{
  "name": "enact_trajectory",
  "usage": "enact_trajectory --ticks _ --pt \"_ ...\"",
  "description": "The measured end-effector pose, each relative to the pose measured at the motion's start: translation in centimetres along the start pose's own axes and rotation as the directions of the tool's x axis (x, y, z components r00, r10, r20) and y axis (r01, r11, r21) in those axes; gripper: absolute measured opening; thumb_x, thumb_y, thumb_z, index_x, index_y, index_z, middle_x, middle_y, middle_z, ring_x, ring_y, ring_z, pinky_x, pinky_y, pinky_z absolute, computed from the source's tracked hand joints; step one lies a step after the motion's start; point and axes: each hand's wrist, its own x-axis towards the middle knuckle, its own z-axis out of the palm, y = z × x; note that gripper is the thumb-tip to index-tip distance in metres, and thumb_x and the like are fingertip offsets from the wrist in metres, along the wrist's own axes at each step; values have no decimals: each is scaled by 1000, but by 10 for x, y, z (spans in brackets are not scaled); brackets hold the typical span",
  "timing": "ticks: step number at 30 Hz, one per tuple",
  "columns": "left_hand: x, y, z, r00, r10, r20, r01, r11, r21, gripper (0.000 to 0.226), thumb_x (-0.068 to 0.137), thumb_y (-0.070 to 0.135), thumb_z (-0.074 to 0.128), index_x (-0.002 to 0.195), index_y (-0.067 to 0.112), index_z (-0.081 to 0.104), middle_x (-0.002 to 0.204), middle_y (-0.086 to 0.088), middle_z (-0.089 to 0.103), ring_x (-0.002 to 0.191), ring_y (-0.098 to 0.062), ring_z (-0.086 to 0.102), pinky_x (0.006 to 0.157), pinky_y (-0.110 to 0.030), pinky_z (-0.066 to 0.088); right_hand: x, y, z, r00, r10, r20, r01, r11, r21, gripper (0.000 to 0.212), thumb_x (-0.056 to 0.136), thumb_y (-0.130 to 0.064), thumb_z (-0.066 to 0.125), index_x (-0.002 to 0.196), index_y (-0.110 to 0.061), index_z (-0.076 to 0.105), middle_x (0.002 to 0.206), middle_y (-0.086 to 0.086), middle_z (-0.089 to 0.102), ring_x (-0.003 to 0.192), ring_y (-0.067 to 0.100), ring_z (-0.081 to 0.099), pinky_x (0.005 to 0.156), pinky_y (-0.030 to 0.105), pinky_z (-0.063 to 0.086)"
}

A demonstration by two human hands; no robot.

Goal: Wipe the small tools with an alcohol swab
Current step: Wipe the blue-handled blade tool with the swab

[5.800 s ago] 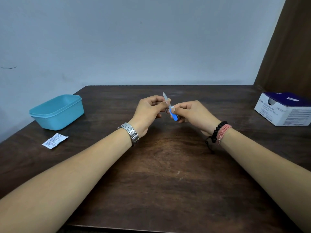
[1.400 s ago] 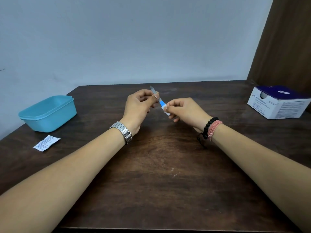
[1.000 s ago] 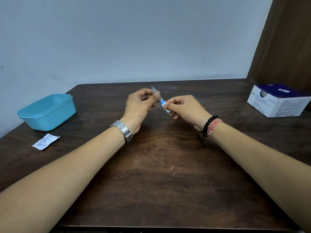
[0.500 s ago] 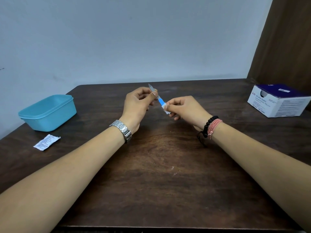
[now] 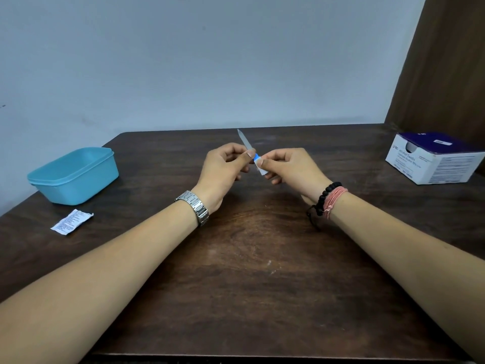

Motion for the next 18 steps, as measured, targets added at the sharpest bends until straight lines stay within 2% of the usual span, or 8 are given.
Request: enact_trajectory --ticks 4,7,10,13,15,18 --pt "0 3 1 999 27 -47 -27 1000 13 10 95 25 63 87 19 65 89 3 72 75 0 65 60 -17 48 0 0 -1 999 2 37 -2 1000 3 7 88 -21 72 89 -15 74 70 -7 69 59 -1 61 56 15 51" --pt "3 5 1 995 -56 -82 45 990 -130 12 102 24 51 91 18 55 96 2 76 82 -2 70 64 -19 50 -1 2 1 996 17 84 -16 1000 -6 4 87 -19 72 85 -15 73 68 -5 68 59 1 61 56 16 50" --pt "3 5 -1 991 -117 -70 103 977 -184 12 105 25 43 98 17 51 80 0 74 70 -12 71 57 -21 50 1 3 0 997 4 71 -6 1000 30 3 89 -15 70 88 -12 70 72 0 68 61 5 61 57 17 51" --pt "3 -1 2 995 -94 -20 93 994 -58 14 106 20 38 106 19 52 75 2 60 55 -7 56 49 -18 41 4 1 -6 999 -30 11 29 997 78 2 89 -9 70 91 -8 70 76 6 68 62 7 63 60 18 54" --pt "5 -7 5 996 -81 38 80 996 28 18 105 14 38 111 20 53 79 3 57 60 -6 49 52 -18 39 6 1 -9 998 -55 -26 57 996 73 5 88 -3 69 89 -8 69 75 9 69 63 9 65 64 20 56" --pt "6 -13 7 988 -93 123 79 991 110 28 102 4 40 124 17 52 90 3 61 71 -6 53 63 -18 44 6 1 -13 995 -79 -64 80 997 16 6 87 -6 70 91 -2 68 78 14 72 65 14 68 62 22 57"
